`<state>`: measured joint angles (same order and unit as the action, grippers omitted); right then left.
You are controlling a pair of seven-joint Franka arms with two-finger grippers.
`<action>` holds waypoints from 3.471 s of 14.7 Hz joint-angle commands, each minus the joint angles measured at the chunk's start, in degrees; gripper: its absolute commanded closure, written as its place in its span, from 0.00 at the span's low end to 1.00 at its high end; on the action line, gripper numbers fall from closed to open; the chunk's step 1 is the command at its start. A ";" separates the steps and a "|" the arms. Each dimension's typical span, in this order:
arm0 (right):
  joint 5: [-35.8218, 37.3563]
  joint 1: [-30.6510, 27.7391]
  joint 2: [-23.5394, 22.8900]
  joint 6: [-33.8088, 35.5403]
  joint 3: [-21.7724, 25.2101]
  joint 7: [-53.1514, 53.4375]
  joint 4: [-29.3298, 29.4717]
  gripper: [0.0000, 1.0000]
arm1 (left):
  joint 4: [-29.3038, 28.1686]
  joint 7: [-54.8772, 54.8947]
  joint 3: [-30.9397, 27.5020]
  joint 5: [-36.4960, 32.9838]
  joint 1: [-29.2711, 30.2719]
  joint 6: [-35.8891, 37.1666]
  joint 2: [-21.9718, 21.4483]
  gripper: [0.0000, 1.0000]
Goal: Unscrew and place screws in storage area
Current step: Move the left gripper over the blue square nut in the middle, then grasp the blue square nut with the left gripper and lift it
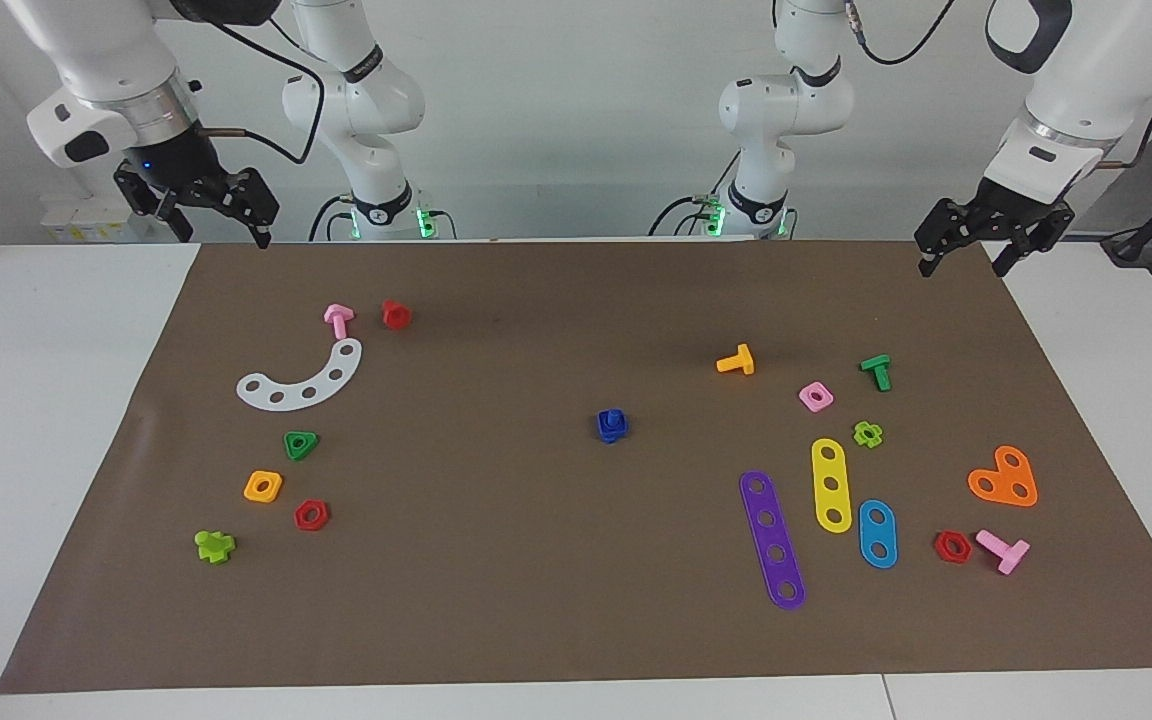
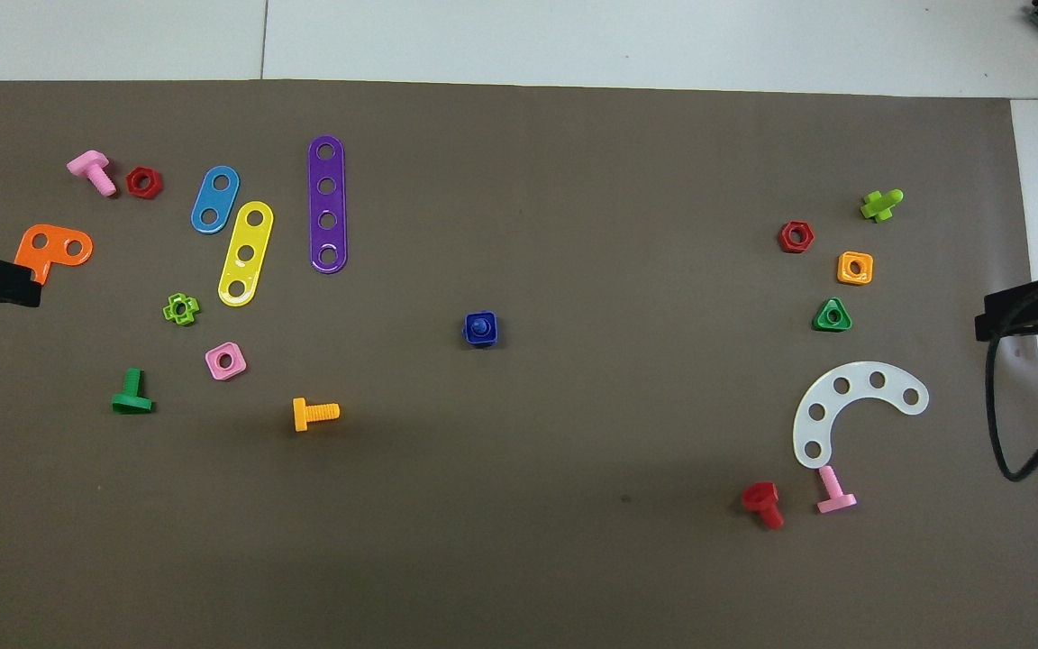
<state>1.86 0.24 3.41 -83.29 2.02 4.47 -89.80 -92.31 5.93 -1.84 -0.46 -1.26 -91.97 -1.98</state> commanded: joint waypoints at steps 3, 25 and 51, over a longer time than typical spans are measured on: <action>-1.33 -0.06 1.51 -0.20 -0.88 -1.04 -0.99 0.00 | -1.38 0.13 -0.45 -1.39 -0.50 -0.85 -0.92 0.00; -1.33 -0.06 1.51 -0.20 -0.88 -1.04 -0.99 0.00 | -5.07 -22.81 -0.45 9.25 -33.97 -39.08 26.84 0.05; -1.33 -0.06 1.60 -0.20 -0.88 -1.04 -0.99 0.00 | -9.47 -21.49 -0.54 5.82 -36.80 -39.00 27.82 0.60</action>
<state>1.53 0.54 3.91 -83.29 1.29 4.45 -89.82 -101.22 -15.67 -1.42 6.22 -37.30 -131.06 26.40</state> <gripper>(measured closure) 0.000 0.520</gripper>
